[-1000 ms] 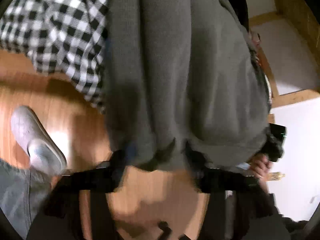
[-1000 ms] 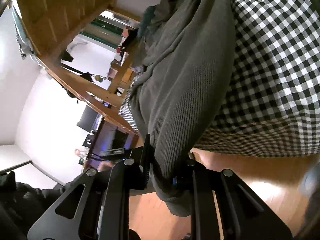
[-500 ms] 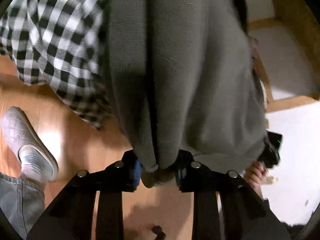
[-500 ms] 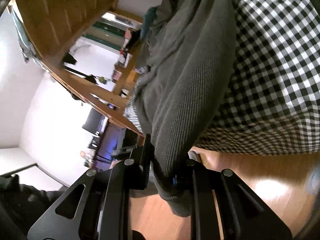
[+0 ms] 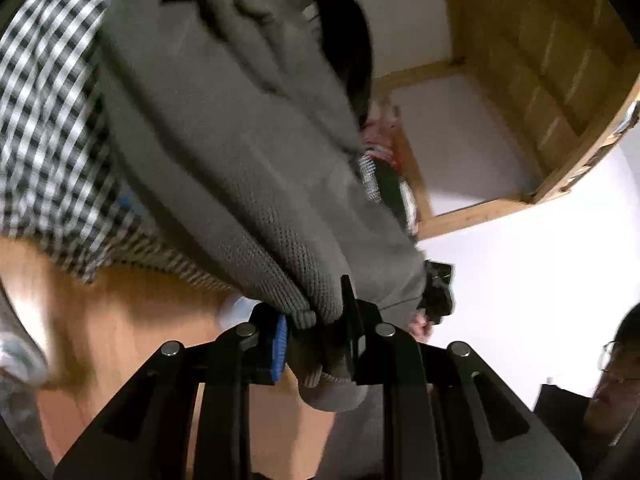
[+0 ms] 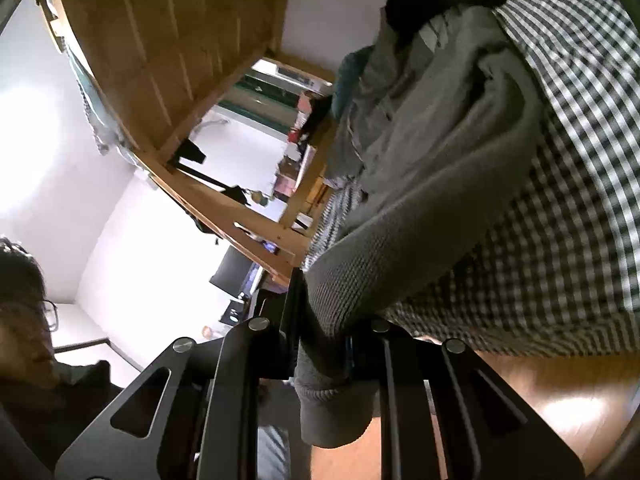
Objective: Fold large clothes
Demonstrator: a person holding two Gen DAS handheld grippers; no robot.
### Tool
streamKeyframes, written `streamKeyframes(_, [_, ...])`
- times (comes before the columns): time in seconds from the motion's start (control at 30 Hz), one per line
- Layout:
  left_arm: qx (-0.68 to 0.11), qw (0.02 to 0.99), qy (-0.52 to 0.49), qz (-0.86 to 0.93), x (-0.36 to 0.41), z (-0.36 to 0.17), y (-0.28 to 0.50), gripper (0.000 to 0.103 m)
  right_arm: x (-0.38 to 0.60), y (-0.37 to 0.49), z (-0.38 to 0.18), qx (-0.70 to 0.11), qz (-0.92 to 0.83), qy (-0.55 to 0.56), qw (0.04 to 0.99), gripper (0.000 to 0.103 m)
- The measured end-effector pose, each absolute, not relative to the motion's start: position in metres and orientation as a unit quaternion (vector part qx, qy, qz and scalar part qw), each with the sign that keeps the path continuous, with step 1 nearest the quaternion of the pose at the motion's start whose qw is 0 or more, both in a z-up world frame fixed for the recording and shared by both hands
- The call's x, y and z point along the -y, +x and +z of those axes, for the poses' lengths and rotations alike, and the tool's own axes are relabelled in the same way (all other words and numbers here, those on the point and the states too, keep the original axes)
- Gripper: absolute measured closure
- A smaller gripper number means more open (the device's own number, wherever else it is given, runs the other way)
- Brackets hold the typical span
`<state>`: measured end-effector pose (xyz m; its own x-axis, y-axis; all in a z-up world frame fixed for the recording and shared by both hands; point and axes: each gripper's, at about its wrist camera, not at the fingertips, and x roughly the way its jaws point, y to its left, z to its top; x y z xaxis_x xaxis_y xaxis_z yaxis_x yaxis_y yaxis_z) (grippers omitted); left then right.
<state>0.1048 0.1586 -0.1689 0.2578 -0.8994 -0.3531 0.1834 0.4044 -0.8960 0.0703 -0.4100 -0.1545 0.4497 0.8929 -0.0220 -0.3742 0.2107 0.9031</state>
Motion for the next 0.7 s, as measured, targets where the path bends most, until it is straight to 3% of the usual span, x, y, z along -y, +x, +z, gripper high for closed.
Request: streamKeyframes(0.7, [-0.365, 0.737, -0.399, -0.406, -0.160, -0.058, 0.226, 0.082, 0.417, 0.232, -0.065, -0.229, 0.444, 0.462, 0.732, 0.086])
